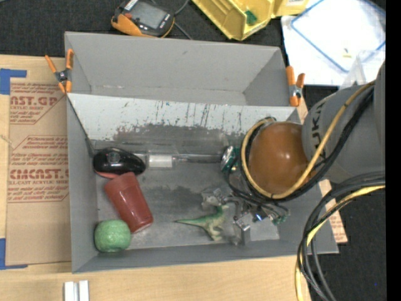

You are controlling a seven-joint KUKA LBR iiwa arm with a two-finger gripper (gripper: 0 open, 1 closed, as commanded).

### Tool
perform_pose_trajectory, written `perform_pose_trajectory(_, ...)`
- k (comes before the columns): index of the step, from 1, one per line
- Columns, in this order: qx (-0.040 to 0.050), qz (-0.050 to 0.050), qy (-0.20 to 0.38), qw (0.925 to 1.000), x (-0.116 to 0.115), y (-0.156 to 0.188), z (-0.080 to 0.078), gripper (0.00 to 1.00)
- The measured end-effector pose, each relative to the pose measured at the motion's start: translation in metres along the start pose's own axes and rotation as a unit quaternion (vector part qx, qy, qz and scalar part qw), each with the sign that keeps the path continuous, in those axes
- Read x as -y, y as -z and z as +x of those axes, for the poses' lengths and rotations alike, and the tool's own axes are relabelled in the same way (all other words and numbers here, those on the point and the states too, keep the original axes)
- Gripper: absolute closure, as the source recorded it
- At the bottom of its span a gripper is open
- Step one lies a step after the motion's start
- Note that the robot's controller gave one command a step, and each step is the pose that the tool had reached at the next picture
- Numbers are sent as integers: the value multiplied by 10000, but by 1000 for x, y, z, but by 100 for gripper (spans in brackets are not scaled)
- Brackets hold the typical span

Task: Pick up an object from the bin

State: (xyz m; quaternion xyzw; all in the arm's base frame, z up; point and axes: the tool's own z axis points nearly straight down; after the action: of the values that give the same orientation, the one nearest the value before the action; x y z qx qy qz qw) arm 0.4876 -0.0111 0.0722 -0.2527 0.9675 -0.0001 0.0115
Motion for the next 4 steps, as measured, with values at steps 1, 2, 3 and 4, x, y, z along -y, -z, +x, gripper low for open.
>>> perform_pose_trajectory(1,-74,-74,2250,9743,-36,-3,-19,100)
perform_pose_trajectory(2,-76,-75,2250,9743,-36,-3,-19,100)
perform_pose_trajectory(3,-88,-91,2247,9744,-37,27,-19,100)
perform_pose_trajectory(4,-76,-81,2244,9744,-37,41,-20,100)
